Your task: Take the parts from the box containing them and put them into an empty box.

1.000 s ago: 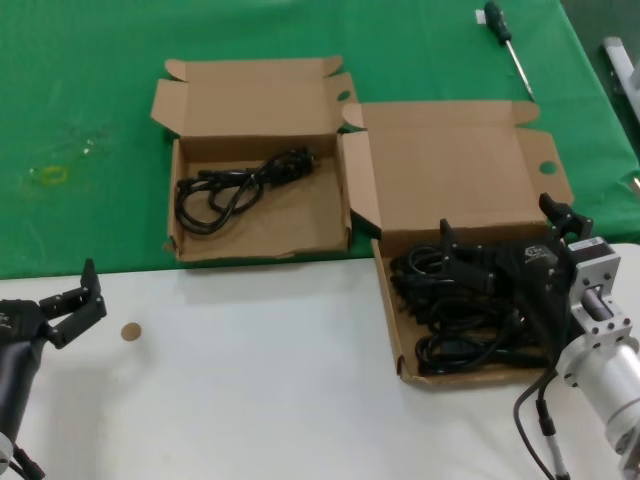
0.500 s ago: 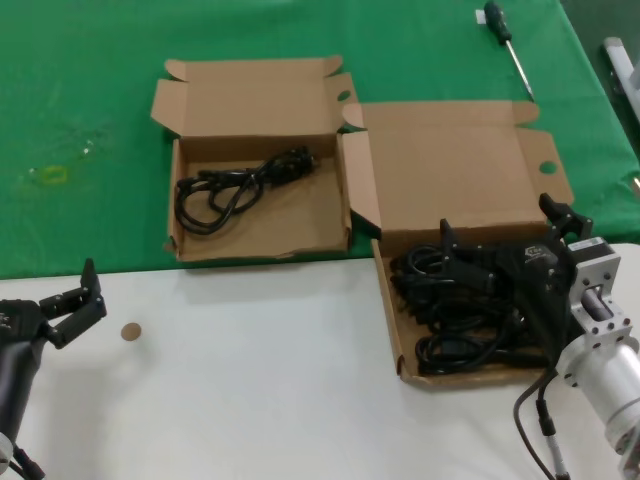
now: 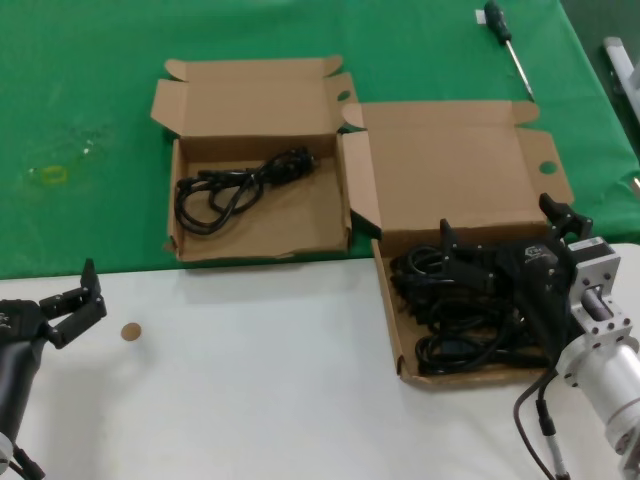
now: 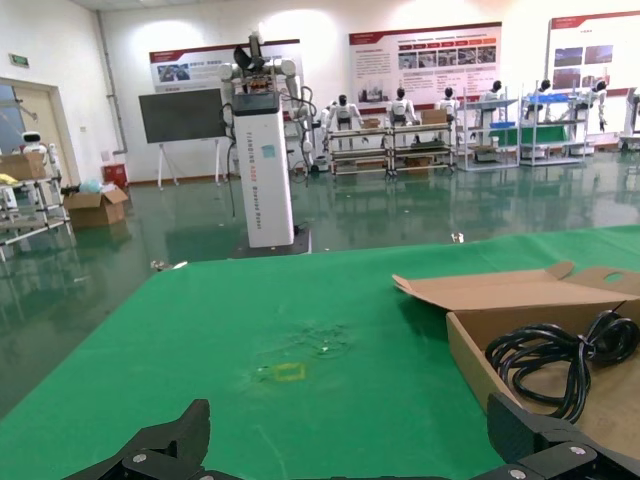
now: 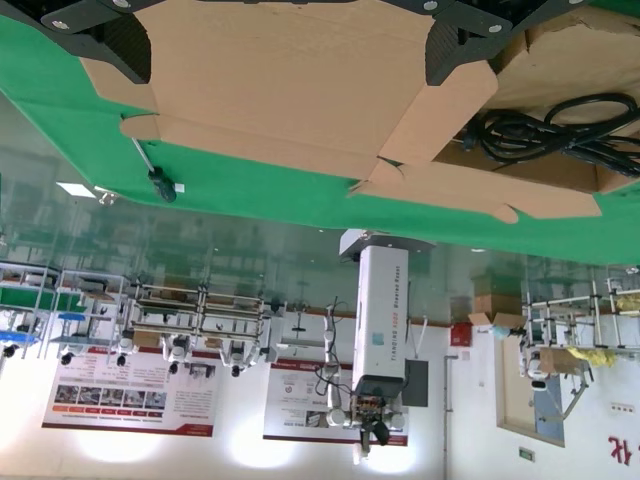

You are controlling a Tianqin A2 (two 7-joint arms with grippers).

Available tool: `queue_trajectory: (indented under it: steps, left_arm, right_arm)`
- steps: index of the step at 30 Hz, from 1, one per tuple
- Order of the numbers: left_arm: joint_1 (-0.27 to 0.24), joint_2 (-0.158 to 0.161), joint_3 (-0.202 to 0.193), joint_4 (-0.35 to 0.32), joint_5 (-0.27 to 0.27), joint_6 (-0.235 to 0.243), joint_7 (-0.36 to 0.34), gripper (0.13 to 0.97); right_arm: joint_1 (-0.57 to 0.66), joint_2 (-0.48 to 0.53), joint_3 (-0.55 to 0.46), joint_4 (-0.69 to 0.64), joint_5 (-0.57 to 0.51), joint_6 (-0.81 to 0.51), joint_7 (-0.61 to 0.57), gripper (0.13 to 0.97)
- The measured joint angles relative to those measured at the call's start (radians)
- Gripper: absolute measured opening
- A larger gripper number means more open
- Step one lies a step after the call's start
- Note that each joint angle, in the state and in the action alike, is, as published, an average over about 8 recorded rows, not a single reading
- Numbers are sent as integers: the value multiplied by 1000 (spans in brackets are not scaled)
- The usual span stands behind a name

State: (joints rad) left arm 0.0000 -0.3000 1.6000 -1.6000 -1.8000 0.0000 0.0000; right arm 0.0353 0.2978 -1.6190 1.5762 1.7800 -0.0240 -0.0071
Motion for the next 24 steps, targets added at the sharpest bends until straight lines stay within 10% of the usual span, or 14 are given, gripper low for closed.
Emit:
queue_trajectory:
  steps: [24]
  left_arm:
    - [0, 0, 0, 0, 0, 0, 0, 966]
  right_arm:
    - [0, 0, 0, 0, 0, 0, 0, 966]
